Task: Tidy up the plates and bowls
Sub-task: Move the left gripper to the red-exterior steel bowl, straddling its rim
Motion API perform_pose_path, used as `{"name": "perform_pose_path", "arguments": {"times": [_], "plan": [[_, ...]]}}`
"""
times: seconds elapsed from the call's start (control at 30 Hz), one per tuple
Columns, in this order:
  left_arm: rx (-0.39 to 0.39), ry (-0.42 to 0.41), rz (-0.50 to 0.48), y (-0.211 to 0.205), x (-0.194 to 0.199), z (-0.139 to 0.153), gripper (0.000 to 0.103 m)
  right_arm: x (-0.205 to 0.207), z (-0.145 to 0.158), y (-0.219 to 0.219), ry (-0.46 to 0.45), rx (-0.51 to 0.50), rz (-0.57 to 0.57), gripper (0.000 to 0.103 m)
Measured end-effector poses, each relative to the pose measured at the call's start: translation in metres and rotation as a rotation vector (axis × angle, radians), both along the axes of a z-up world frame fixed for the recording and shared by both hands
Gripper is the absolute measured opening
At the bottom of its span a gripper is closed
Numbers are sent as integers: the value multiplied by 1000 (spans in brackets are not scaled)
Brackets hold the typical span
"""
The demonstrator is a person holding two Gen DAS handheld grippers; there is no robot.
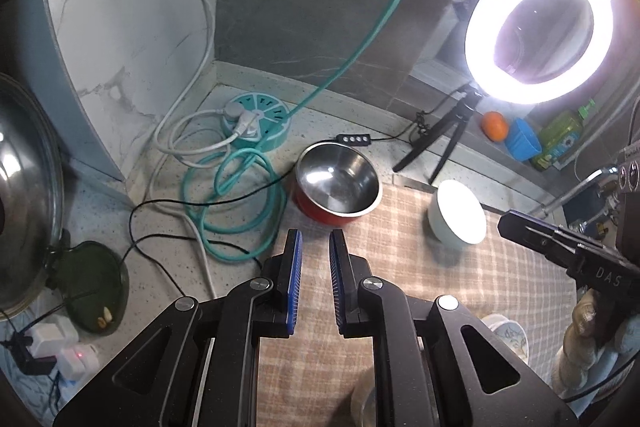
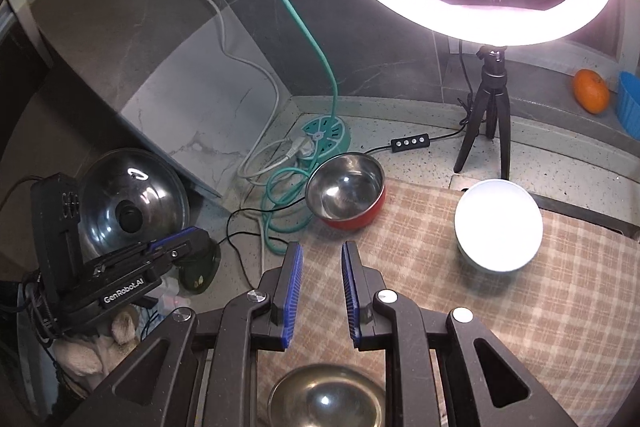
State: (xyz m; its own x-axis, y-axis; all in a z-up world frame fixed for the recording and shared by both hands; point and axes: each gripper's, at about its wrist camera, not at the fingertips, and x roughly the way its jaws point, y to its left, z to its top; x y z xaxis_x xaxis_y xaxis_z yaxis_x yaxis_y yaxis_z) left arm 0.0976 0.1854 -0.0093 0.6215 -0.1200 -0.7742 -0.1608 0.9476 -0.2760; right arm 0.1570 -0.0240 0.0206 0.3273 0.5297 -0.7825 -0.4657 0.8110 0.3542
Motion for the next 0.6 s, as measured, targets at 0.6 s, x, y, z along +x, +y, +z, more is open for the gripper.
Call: {"name": "perform_pose_path", "arguments": {"times": [0.6], "plan": [[-101,114,17,32,89,-71,27,75,-81,29,113,-67,-81,24]]}}
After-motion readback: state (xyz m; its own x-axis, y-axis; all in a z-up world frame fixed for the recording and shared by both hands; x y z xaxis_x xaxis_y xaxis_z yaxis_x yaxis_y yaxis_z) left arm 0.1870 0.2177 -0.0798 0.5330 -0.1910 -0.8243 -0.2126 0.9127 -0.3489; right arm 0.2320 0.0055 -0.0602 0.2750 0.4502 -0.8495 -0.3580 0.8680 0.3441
